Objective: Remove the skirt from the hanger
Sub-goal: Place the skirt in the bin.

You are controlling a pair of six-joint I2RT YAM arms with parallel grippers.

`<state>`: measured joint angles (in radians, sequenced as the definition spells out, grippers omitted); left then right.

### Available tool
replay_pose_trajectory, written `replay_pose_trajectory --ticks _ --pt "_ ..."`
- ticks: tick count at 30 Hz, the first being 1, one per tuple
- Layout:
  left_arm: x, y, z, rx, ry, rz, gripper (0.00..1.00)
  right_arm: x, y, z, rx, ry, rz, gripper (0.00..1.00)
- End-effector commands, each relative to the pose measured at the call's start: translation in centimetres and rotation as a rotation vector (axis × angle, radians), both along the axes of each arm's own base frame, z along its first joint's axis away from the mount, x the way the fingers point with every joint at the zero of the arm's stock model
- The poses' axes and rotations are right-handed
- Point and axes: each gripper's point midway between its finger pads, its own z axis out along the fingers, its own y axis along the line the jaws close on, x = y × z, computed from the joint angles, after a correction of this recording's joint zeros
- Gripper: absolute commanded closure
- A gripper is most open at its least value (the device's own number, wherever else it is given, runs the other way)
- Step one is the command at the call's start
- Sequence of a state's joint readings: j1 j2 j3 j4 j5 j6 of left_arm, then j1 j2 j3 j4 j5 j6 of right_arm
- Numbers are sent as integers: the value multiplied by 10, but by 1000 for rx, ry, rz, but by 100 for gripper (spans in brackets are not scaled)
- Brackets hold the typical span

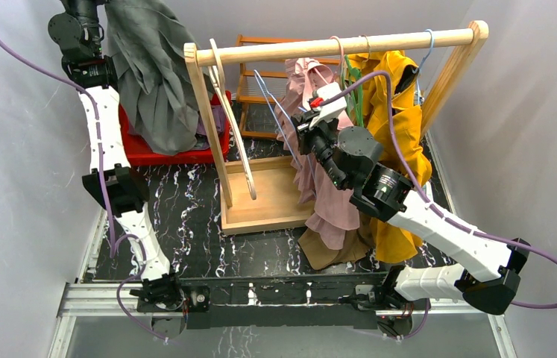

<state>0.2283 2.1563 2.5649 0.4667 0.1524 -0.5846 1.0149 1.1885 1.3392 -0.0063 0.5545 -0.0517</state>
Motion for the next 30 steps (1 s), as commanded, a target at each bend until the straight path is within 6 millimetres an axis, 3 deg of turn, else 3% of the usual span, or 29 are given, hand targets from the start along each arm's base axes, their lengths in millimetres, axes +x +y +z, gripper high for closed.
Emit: replay_pose_trajectory --ticks 1,6,13,19,22,24,26,30 --pt "-38 -9 40 36 -157 -27 100 -3 -6 37 102 -48 -8 100" --pt "5 10 -19 -17 -15 -51 100 -4 -8 37 98 -47 -11 100" --pt "36 14 -91 -37 157 -113 100 -4 -9 39 98 -58 -9 100" --pt "26 15 -120 -34 254 -110 100 -5 -11 38 105 -64 -11 100" --pt "5 16 -135 -35 295 -91 100 -7 -12 39 120 -66 -5 100" --pt "-8 22 -160 -69 365 -52 100 -8 -11 37 126 -63 1 100" --pt "-16 26 -198 -90 465 -26 100 -9 -10 37 133 -60 12 100" --pt "-20 23 -266 -119 628 -40 100 -11 -8 34 145 -49 29 100"
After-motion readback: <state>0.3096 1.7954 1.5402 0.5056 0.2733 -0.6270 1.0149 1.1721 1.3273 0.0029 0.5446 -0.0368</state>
